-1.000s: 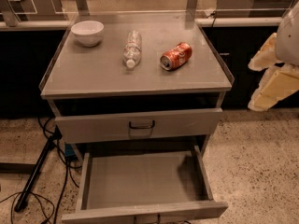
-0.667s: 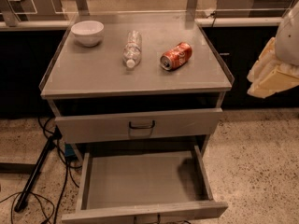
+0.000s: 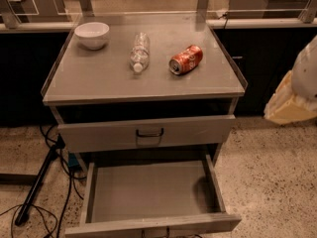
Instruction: Close middle drawer
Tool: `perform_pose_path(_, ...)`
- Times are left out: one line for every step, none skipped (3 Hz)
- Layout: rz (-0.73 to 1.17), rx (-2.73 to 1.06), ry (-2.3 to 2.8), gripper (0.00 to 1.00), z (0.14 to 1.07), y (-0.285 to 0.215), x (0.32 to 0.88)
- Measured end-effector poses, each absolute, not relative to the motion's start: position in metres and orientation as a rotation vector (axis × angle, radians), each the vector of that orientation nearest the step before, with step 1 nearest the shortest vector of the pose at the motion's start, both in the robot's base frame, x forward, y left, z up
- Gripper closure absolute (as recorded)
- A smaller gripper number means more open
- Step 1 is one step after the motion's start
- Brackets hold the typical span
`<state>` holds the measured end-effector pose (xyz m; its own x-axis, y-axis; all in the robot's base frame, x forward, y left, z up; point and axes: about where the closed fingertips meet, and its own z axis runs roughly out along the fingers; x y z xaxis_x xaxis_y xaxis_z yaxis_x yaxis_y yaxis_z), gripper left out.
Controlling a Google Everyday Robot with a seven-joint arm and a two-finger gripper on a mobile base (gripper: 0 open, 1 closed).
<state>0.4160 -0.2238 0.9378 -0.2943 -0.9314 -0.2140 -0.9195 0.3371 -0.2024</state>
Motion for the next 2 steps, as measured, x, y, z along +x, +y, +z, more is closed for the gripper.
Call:
perform_pose_path(0.058,-1.647,2.423,1.00,0.856,-0.230,0.379)
perform_pose_path(0.077,-1.667,2.447,1.00,0.844,-0.230,0.370)
